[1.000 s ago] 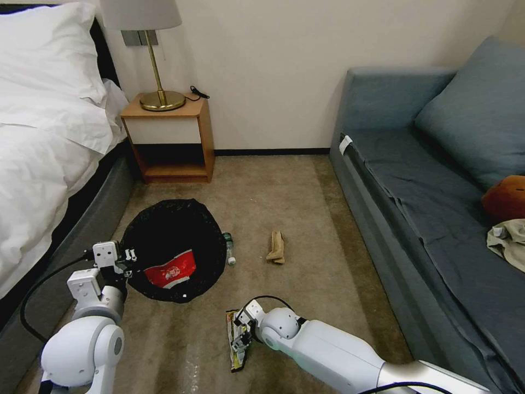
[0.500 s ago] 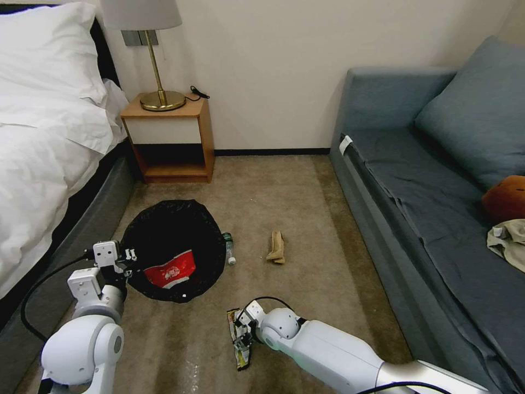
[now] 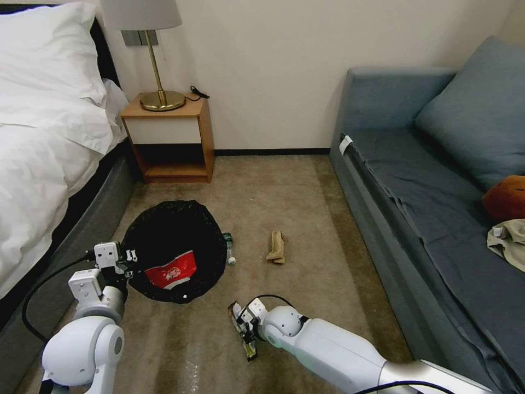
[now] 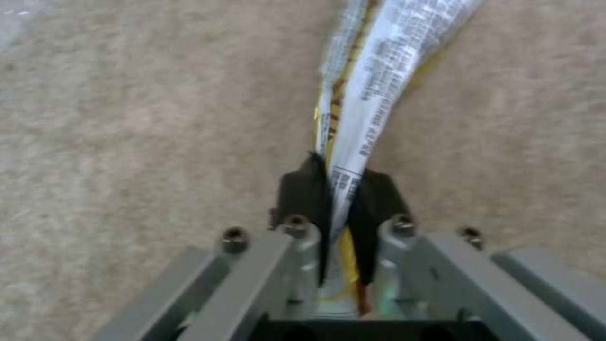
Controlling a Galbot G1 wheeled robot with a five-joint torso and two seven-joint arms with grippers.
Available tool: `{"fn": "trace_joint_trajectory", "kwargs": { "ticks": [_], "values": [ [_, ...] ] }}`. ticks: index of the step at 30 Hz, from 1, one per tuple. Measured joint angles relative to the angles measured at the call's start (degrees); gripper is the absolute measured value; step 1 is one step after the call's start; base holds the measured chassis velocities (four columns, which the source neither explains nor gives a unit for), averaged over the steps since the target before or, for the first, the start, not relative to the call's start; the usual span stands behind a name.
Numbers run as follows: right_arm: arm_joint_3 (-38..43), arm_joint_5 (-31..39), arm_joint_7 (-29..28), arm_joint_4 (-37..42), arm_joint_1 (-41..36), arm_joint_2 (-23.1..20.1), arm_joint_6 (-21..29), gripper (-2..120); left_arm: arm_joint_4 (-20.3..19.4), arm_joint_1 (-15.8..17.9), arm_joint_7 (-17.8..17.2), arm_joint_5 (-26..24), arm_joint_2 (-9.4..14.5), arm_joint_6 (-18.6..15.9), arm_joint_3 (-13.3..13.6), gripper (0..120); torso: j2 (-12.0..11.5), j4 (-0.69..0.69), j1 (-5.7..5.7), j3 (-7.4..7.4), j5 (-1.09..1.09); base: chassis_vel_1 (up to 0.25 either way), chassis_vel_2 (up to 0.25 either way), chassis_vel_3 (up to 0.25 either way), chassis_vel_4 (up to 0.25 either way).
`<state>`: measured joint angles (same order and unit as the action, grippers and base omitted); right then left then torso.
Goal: Pick up the trash bin, then pick up the garbage on the floor and place it into the trash bin.
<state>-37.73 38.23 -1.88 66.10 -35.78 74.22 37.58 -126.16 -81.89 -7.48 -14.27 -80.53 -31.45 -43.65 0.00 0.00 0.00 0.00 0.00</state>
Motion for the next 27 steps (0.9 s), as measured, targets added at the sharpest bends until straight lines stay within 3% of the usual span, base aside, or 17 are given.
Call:
{"fn": "trace_joint_trajectory", "kwargs": {
  "ticks": [3,14,20,27],
  "values": [
    [0.64,-0.31,0.0,-0.09,0.32,-0.66,-0.19,0,-0.09,-0.35,-0.03,-0.1,-0.05,0.0,0.03,4,0.0,0.0,0.0,0.0,0.0,0.0,0.0,0.0,0.0],
    [4.22,-2.62,0.34,-2.64,1.89,-3.09,-1.13,0,-0.38,-1.18,-0.04,-0.29,0.04,0.17,0.05,4,0.0,0.0,0.0,0.0,0.0,0.0,0.0,0.0,0.0],
    [8.49,-10.49,2.78,-10.14,2.42,-3.09,-5.27,0,-0.11,-1.51,0.09,0.05,-0.22,0.3,0.6,4,0.0,0.0,0.0,0.0,0.01,0.0,0.0,0.0,0.0],
    [11.74,-15.21,4.25,-12.31,3.62,-3.64,-7.4,0,0.29,-1.52,0.13,0.33,-0.15,0.48,0.76,4,0.0,0.0,0.0,0.0,0.01,0.0,0.0,0.0,0.0]
  ]
}}
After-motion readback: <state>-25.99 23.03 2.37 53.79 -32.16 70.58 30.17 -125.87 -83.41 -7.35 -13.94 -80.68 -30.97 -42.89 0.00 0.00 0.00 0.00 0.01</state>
